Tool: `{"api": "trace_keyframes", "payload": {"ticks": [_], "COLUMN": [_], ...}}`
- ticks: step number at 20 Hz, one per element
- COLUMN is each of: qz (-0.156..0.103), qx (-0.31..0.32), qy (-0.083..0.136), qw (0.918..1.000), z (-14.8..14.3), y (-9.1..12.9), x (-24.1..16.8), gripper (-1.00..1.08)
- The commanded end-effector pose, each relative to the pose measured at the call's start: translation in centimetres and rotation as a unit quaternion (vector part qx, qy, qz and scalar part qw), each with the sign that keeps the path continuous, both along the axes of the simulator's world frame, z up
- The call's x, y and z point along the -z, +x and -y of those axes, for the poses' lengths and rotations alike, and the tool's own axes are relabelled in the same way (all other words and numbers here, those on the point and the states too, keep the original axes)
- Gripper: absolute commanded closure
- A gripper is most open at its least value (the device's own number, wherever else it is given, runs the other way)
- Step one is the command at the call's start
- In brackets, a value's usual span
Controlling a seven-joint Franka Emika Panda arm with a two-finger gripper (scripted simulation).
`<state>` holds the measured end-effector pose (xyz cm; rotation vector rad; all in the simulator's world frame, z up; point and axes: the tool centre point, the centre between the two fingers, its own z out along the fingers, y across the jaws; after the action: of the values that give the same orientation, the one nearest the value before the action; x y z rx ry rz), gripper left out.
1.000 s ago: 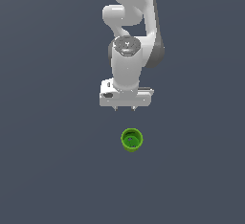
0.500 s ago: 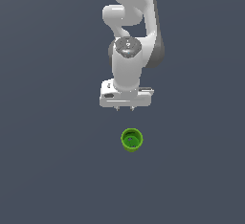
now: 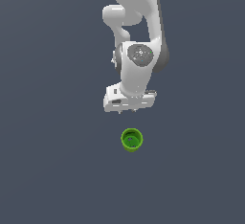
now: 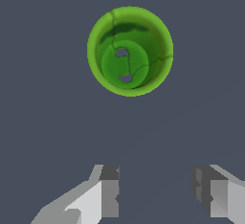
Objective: Pick up the object and move it to a goal position.
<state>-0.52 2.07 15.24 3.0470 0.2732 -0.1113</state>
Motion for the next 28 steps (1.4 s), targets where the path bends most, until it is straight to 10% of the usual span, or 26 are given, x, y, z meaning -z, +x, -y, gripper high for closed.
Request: {"api": "trace_keyframes", "payload": {"ticks": [1,11,28], "qz": [-0.01,-0.066,-0.152], "qx": [-0.033,-0.213,-0.431], "qy": [-0.016,-0.114,-0.273], "qw": [0.9993,0.9681,0.8464], "z": [-0.5,-2.6,-5.6], "y": [0.2,1.7,4.8], "x": [0.5,3.2,5.7], "gripper": [-0.2,-0.2,-0.2]}}
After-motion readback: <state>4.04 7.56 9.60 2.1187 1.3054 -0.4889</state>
